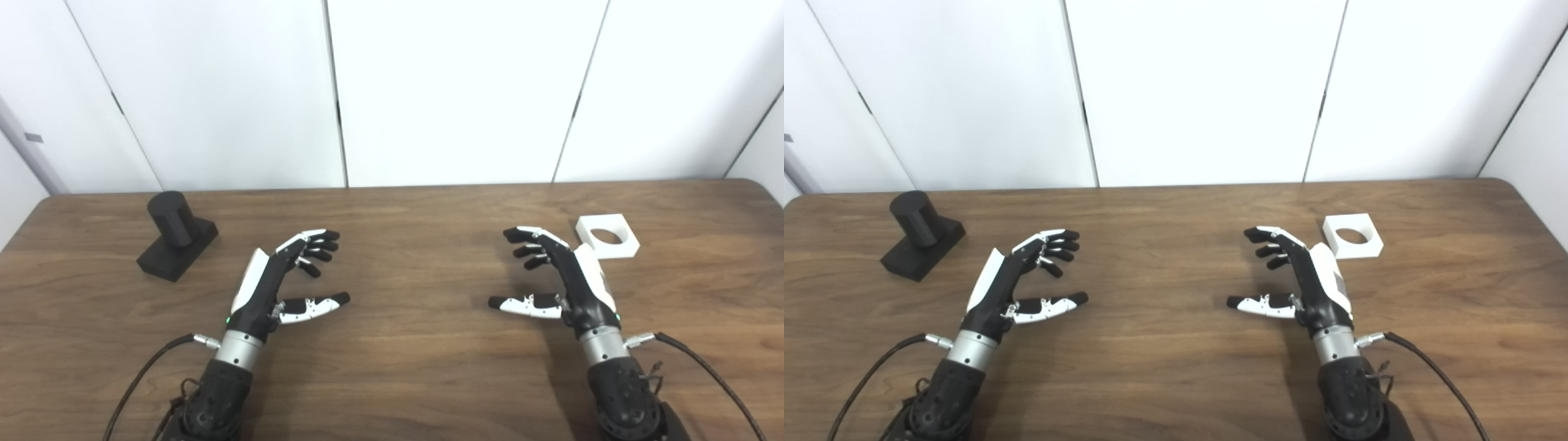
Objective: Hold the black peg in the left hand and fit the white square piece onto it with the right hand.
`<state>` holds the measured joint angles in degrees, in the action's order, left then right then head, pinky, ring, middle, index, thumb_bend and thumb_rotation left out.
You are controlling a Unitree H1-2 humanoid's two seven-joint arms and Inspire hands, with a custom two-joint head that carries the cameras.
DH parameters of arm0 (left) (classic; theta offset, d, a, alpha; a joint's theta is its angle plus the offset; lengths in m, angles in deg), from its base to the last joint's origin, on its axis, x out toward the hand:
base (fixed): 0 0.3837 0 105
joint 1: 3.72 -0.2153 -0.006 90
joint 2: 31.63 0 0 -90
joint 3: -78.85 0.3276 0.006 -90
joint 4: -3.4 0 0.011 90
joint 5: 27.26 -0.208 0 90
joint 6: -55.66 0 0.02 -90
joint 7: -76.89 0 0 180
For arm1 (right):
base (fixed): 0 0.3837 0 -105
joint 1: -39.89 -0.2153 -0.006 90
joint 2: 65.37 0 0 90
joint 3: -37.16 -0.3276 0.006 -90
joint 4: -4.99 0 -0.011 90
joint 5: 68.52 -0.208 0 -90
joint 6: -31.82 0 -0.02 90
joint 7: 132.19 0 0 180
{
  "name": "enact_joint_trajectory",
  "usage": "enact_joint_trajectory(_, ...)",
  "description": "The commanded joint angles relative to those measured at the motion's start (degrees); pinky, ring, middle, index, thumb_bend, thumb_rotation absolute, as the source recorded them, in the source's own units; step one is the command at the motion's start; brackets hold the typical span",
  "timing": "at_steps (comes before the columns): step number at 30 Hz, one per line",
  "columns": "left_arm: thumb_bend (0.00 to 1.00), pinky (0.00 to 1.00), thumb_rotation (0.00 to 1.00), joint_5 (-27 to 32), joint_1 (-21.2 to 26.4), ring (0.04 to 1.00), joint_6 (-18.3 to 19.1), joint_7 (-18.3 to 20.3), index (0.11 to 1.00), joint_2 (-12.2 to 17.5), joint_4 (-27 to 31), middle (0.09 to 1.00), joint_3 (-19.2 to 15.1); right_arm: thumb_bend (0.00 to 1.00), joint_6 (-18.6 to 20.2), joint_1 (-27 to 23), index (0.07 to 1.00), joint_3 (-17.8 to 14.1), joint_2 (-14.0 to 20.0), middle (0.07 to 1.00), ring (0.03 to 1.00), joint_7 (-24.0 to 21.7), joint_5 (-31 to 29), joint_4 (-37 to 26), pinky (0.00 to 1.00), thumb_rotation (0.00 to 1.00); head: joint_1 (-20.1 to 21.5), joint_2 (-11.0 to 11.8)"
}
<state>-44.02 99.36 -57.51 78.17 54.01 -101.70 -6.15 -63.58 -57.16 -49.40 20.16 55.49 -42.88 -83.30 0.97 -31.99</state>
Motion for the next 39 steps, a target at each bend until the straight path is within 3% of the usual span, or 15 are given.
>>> enact_joint_trajectory(1, 0.76, 0.54, 0.0, 0.5, 0.5, 0.678, -1.3, -0.5, 0.749, 0.0, 1.3, 0.721, 0.2, 0.72, -1.5, -1.6, 0.718, -0.2, 0.3, 0.736, 0.673, 0.5, 0.0, -2.1, 0.58, 0.0, 0.0, 0.0)
enact_joint_trajectory(20, 0.75, 0.53, 0.0, -0.6, 0.6, 0.679, -1.3, -0.8, 0.752, 0.0, 1.4, 0.733, 0.5, 0.72, -1.8, -1.7, 0.718, -0.3, 0.4, 0.738, 0.672, 0.4, -0.3, -1.9, 0.58, 0.0, -1.0, 0.2)
enact_joint_trajectory(26, 0.73, 0.55, 0.0, -0.8, 0.3, 0.688, 2.9, 0.2, 0.766, -1.1, 3.0, 0.741, 1.3, 0.72, -2.8, -1.3, 0.716, -0.9, 1.3, 0.74, 0.682, -0.1, -1.9, -1.7, 0.58, 0.0, -8.3, 1.7)
enact_joint_trajectory(28, 0.74, 0.54, 0.0, -1.2, 0.4, 0.683, 2.6, -0.5, 0.763, -1.8, 2.4, 0.737, 1.8, 0.71, -4.2, -1.3, 0.714, -1.1, 2.1, 0.739, 0.679, 0.1, -2.2, -1.0, 0.57, 0.0, -13.1, 3.1)
enact_joint_trajectory(31, 0.75, 0.53, 0.03, -2.2, 0.6, 0.676, 2.8, -1.4, 0.757, -2.7, 1.6, 0.731, 2.3, 0.72, -5.7, -1.3, 0.709, -1.5, 3.0, 0.735, 0.67, 0.1, -2.7, -0.1, 0.56, 0.0, -16.2, 4.2)
enact_joint_trajectory(39, 0.75, 0.55, 0.05, -5.8, 1.8, 0.675, 2.0, -4.6, 0.752, -4.7, -2.5, 0.718, 3.8, 0.72, -3.6, -0.8, 0.715, -2.4, 3.6, 0.751, 0.694, -1.3, -4.5, -1.3, 0.59, 0.0, -21.7, 8.1)
